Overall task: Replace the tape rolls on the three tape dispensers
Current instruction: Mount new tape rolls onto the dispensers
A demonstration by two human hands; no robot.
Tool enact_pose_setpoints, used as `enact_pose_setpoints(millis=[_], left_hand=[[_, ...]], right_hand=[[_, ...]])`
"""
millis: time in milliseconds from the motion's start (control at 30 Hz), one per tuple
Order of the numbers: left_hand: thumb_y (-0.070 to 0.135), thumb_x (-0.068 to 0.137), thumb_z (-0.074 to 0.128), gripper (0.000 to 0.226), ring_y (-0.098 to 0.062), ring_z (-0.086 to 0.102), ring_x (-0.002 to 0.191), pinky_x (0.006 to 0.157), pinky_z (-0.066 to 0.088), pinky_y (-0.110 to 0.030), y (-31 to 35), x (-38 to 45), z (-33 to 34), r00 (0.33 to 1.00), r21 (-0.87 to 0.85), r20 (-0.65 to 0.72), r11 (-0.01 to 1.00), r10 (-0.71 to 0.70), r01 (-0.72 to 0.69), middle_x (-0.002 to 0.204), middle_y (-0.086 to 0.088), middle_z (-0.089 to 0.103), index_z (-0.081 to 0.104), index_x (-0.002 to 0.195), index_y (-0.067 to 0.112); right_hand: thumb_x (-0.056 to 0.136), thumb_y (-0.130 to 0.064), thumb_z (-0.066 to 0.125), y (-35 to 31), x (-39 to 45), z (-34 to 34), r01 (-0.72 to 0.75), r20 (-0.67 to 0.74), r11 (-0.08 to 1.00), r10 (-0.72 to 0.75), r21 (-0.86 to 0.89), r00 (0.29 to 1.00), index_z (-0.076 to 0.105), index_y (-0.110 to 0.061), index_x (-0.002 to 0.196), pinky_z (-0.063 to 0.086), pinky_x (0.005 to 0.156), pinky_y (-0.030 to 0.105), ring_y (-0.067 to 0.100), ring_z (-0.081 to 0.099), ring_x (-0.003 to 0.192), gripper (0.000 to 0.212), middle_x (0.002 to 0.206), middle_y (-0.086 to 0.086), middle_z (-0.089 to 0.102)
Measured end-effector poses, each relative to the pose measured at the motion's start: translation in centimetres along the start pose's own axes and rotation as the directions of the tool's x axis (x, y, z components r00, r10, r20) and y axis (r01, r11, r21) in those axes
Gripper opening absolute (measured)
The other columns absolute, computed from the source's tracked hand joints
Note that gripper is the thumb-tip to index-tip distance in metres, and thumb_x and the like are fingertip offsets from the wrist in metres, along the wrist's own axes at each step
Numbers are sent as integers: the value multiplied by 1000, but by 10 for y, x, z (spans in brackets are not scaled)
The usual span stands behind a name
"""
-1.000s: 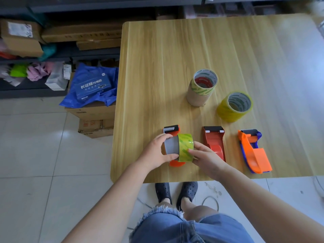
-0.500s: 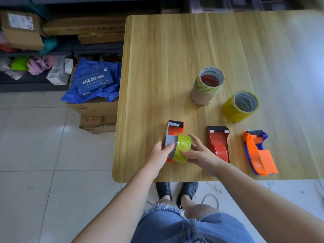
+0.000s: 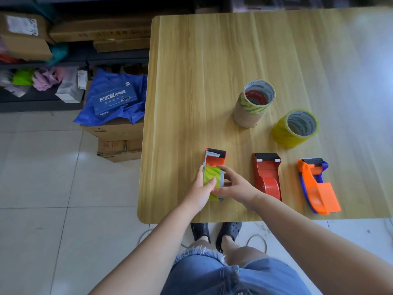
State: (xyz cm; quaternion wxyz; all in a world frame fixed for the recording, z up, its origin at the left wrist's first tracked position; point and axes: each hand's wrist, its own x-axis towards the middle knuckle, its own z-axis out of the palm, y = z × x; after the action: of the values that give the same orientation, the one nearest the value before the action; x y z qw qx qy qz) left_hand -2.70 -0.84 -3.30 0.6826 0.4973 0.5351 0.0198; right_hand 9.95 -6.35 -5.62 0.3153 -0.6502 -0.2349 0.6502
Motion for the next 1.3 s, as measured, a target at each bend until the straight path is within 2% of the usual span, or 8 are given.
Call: enact_pose_setpoints(millis=[167,433,600,733,933,1000,1200,1300], left_hand=[[26,92,55,45,-13,55,101,79,43,-21,-1,0,2,991,-39,-130,999,4,-9,113,5,59,42,134,18],[43,87,57,56,-25,53,118,99,42,-37,-3,4,11,970,84,-229,991,-86,107,129,-9,57,50,129,8],[34,90,57,15,-19,65,86,71,49,-28,5,8,23,961,23,-271,998,-46,54,90,-1,68,61,88,20],[38,92,51,23,-19,60,82,66,42,-26,13,11,32,930,50,-367,998,-14,35,81,1,63,58,79,22],[38,91,53,28,-33,60,107,91,45,-39,14,13,41,882,-32,-463,996,-85,79,97,-9,66,64,88,13],[37,92,52,43,-32,51,121,98,39,-38,14,14,47,848,-49,-518,993,-113,103,115,-9,59,57,115,2],[34,88,60,50,-28,53,111,92,42,-37,13,11,50,726,-21,-684,997,-68,74,128,-12,54,45,127,7],[29,85,64,43,-24,51,115,92,40,-38,18,5,53,635,218,-758,976,151,29,124,-4,56,49,121,12]], right_hand=[[77,-21,76,-2,0,0,-30,-75,993,22,-110,997,24,-20,146,51,93,34,17,52,121,87,130,0,53],[80,-27,72,-25,-24,-11,32,-244,923,-135,-384,960,32,-18,144,48,93,28,12,50,118,76,139,-2,47],[77,-27,71,-45,-34,-77,99,-496,878,-354,-469,793,47,-15,129,44,92,27,16,53,113,58,125,-1,53],[73,-44,73,-50,-29,-147,-79,-650,835,-361,-545,668,30,-13,141,32,106,34,23,34,132,86,141,4,38],[64,-68,67,-45,-1,-195,-374,-644,682,-187,-628,742,-3,-8,149,22,113,44,27,10,145,125,157,8,10],[64,-69,67,-43,8,-199,-385,-635,669,-169,-636,754,-4,-8,149,24,112,44,27,12,145,126,156,9,11],[66,-53,74,-40,9,-208,-266,-609,734,-246,-625,754,11,-8,147,29,109,41,28,27,138,112,147,9,29],[63,-44,80,-35,-5,-206,-74,-557,835,-296,-546,776,17,-10,146,31,111,40,24,31,136,109,144,6,33]])
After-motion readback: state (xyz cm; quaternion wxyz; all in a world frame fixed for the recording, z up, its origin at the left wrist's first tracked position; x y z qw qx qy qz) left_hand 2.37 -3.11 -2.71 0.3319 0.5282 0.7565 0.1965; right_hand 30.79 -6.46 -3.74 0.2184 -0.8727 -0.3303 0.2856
